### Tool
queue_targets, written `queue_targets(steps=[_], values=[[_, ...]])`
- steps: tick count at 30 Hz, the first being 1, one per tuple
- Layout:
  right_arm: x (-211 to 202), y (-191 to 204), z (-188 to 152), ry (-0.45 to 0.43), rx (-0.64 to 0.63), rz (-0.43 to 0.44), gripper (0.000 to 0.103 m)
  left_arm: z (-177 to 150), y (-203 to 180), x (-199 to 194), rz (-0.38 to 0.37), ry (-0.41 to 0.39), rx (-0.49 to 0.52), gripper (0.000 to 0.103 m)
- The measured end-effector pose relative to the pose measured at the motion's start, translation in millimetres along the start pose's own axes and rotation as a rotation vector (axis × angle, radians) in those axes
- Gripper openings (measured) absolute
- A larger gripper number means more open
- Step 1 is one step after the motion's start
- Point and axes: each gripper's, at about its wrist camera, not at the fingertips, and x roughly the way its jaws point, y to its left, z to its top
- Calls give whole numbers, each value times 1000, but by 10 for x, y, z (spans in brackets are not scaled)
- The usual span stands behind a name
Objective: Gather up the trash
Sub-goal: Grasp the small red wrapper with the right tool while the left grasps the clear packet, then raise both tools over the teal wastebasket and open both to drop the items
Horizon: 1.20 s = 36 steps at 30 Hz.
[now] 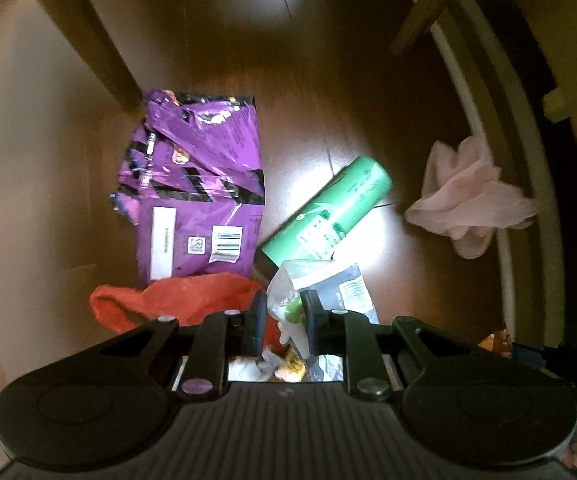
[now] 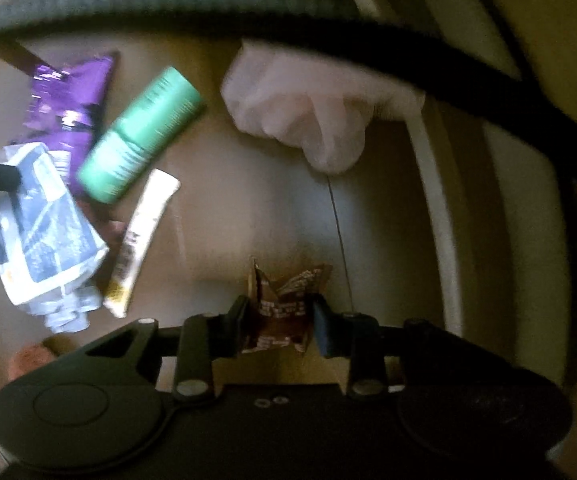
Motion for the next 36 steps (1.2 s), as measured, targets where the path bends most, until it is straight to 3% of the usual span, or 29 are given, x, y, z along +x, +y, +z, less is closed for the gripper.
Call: queue_targets(steps=[14,29,36], values=[[-1947,518,335,-238,-113,69,32,-3,-57,-1925,-40,-106,-79,19],[-4409,1230,717,-484,-263,129,32,169,34,-4545,-94,-391,-87,19],[-5387,1465,907,-639,-312,155,32,385,8,-5533,-108,-540,-68,19]])
